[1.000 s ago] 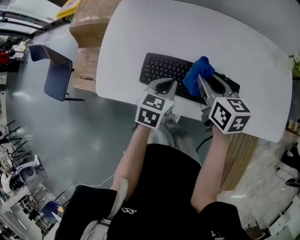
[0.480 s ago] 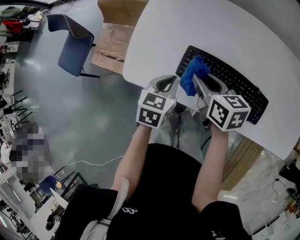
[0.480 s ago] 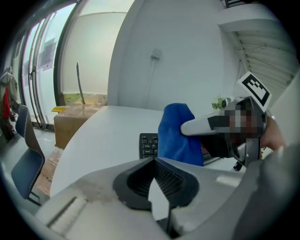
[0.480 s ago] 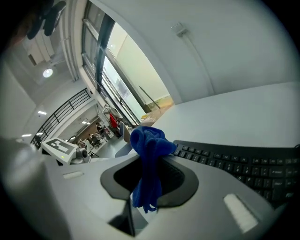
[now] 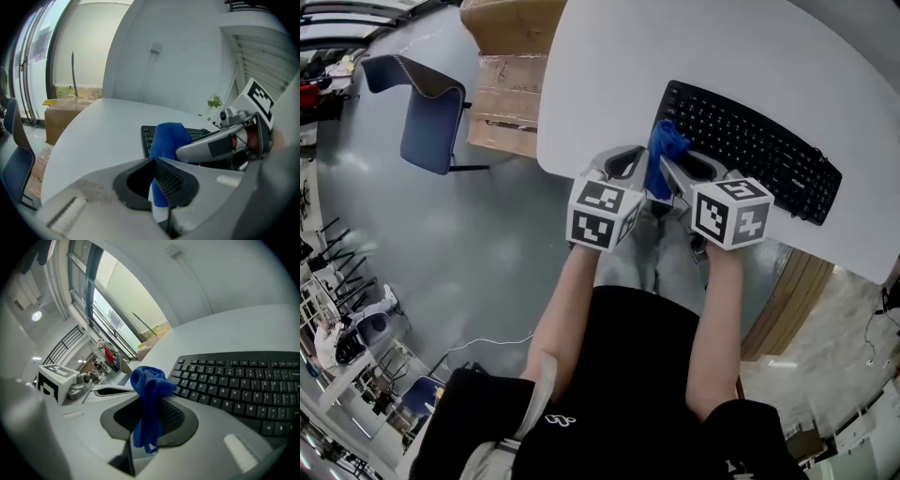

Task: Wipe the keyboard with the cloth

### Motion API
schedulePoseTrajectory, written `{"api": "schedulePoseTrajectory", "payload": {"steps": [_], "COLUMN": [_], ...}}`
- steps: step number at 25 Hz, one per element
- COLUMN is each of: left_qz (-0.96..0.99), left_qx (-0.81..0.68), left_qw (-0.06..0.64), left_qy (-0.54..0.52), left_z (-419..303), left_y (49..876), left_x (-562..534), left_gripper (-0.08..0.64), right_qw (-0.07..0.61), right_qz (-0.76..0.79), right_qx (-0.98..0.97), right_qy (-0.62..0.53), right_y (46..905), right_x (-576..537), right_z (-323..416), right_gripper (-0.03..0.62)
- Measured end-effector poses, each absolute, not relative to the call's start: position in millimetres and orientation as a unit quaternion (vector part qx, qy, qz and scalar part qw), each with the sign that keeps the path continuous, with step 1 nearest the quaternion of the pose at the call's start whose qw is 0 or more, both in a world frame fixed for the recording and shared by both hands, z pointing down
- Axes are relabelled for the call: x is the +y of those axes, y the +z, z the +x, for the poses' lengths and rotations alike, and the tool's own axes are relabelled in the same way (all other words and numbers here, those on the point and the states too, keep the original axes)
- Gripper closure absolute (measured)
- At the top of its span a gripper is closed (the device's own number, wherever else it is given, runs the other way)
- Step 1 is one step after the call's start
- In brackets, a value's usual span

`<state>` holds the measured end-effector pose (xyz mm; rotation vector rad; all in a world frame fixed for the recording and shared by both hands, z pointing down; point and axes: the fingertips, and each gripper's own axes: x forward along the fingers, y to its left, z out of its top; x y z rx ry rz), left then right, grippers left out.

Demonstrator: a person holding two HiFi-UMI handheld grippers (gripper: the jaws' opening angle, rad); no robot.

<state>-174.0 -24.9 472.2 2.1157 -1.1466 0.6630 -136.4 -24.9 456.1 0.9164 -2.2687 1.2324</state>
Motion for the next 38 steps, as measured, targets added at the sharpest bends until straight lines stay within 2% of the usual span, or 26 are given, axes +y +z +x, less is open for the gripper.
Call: {"api": "schedulePoseTrajectory", "payload": {"steps": [21,38], "left_qz": [0.813,0.814], "left_qx": [-0.401,-0.39], "left_qw": [0.327,0.325], "left_qy": [0.266,0.284], "left_z": [-160,-127], "left_y": [491,495], "left_x": [-31,-27], "left_gripper": [0.561,0.561], "right_qw": [0.263,0.265], "right_qz": [0.358,0.353], "right_qx": [-0.786,-0.786], "right_qy": [0.429,0.434], "right_y": [487,491], "right_x": [-23,-18], "right_z": [-123,-93], "right_gripper": [0.502,0.502]}}
